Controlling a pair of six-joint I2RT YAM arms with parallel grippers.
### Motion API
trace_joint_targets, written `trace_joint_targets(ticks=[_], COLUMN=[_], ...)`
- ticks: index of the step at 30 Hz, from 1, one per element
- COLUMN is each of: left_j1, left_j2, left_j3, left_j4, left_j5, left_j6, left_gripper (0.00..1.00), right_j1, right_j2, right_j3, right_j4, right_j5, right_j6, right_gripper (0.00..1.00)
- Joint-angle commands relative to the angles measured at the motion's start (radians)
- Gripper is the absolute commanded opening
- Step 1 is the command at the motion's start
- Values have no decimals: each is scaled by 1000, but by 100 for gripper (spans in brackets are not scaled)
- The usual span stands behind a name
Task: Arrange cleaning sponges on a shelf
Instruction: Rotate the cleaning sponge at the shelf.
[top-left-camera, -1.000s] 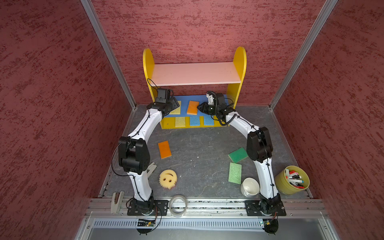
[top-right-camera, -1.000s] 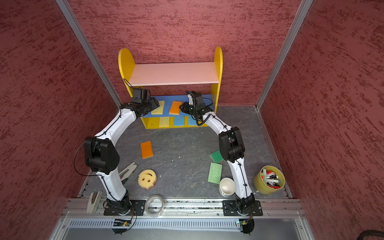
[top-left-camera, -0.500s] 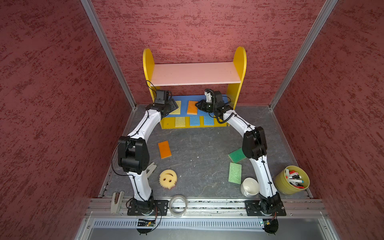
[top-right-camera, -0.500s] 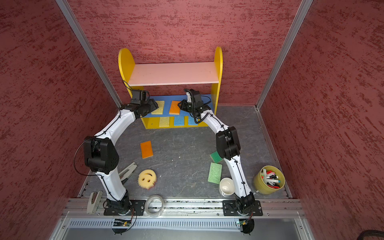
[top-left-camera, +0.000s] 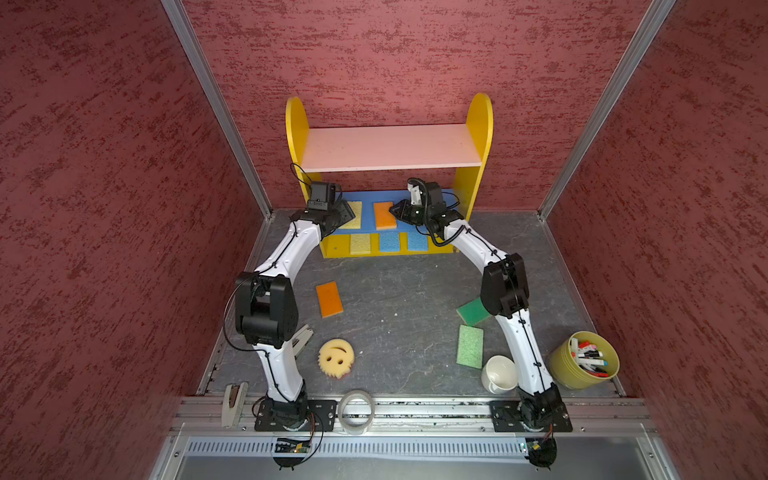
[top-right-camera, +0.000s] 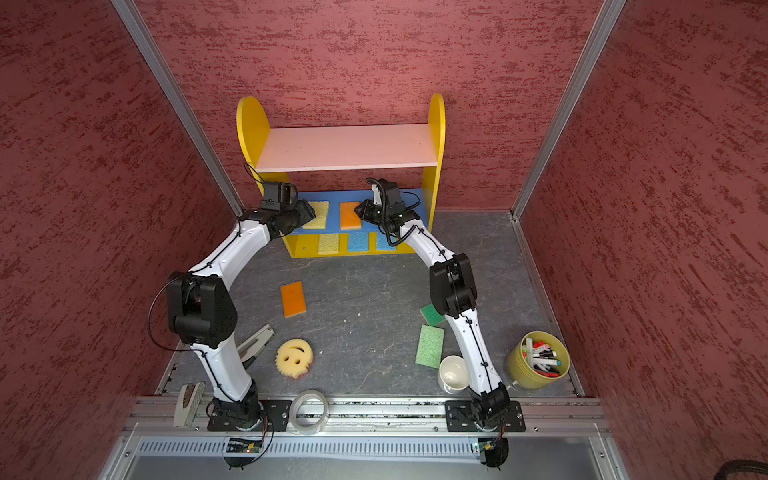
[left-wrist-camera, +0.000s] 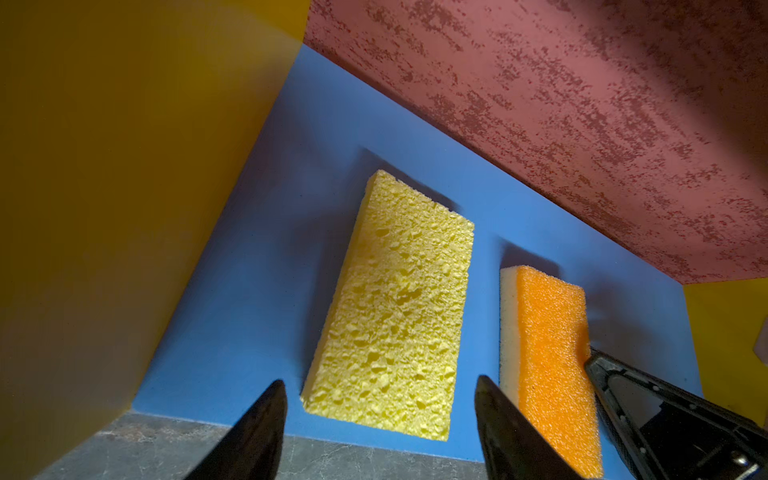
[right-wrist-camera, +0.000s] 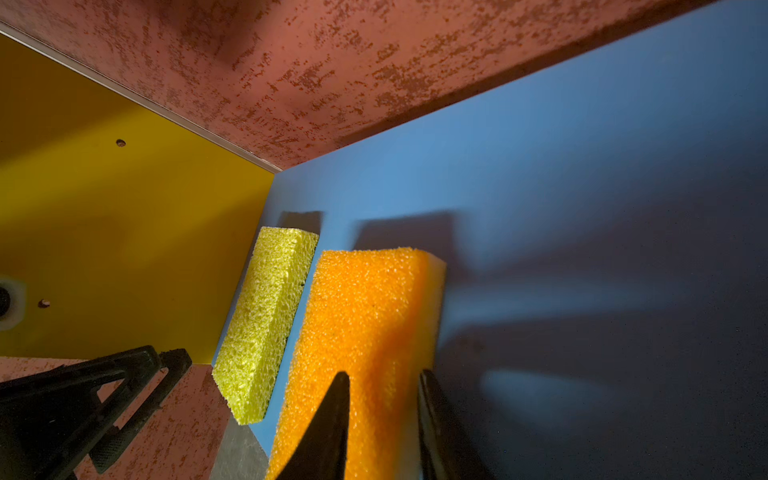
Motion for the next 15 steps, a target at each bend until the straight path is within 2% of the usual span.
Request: trace_joint_targets(ticks=[1,7,15], left_j1=[10,11,11], left_j2=[-21,-18,-16], left_j3=[-7,-11,-10], left_j4=[23,22,23], left_j5=[3,-4,4], left_j6=[4,6,0], left_gripper=[71,71,71], right_j1=[-3,-3,-1], right_j2=[-40,-119,-135], right_j3=[-51,-190,-230], right_j4=[27,111,139], right_j5=[-2,0,-9], right_j6=[18,35,49], right_gripper=[30,31,31])
